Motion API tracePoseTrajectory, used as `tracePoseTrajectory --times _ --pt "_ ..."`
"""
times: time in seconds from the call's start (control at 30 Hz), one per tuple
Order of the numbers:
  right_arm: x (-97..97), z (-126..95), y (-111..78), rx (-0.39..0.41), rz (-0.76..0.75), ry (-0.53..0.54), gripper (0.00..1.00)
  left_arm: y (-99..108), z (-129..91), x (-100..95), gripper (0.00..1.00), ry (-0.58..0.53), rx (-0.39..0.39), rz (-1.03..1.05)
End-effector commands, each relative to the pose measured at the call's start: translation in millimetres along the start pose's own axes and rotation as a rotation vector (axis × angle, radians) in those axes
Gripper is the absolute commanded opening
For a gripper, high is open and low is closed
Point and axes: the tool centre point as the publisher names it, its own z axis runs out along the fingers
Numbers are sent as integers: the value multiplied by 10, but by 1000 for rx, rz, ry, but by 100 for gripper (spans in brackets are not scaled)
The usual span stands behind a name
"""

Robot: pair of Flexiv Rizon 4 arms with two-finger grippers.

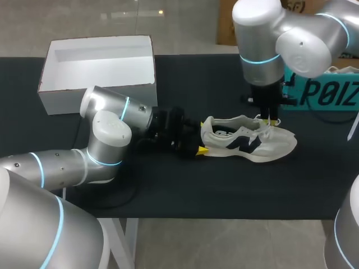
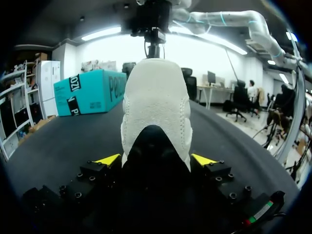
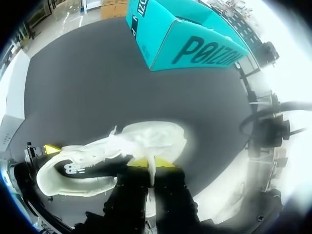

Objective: Take the shoe out of the shoebox, open the shoe tongue, remove and reinsert the insole, then place the shoe into the shoebox

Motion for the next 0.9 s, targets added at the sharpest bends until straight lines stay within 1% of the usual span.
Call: tracePoseTrajectory --times 0.03,0.2,0.37,0.4,0.43,0.47,0.5,0.77,0.83,0.9 --pt "-128 70 44 15 14 25 0 25 0 -5 0 3 -5 0" --pt "-197 131 63 29 33 33 0 25 0 -5 0 3 -5 0" --pt "-199 117 39 28 25 47 0 25 0 -5 0 3 -5 0" --pt "-191 95 27 24 19 54 15 25 0 -5 0 3 -5 0" --pt "-192 63 16 21 12 62 44 25 0 -5 0 3 -5 0" --pt "-190 26 1 12 5 69 89 25 0 -5 0 3 -5 0" --pt "-191 -21 -12 3 -3 68 100 25 0 -5 0 3 -5 0" --pt "-275 -437 -105 -55 -66 75 100 25 0 -5 0 3 -5 0" --pt "-274 -557 -129 -84 -153 67 100 25 0 -5 0 3 -5 0" --pt "-260 -688 -170 -140 -290 61 100 25 0 -5 0 3 -5 0"
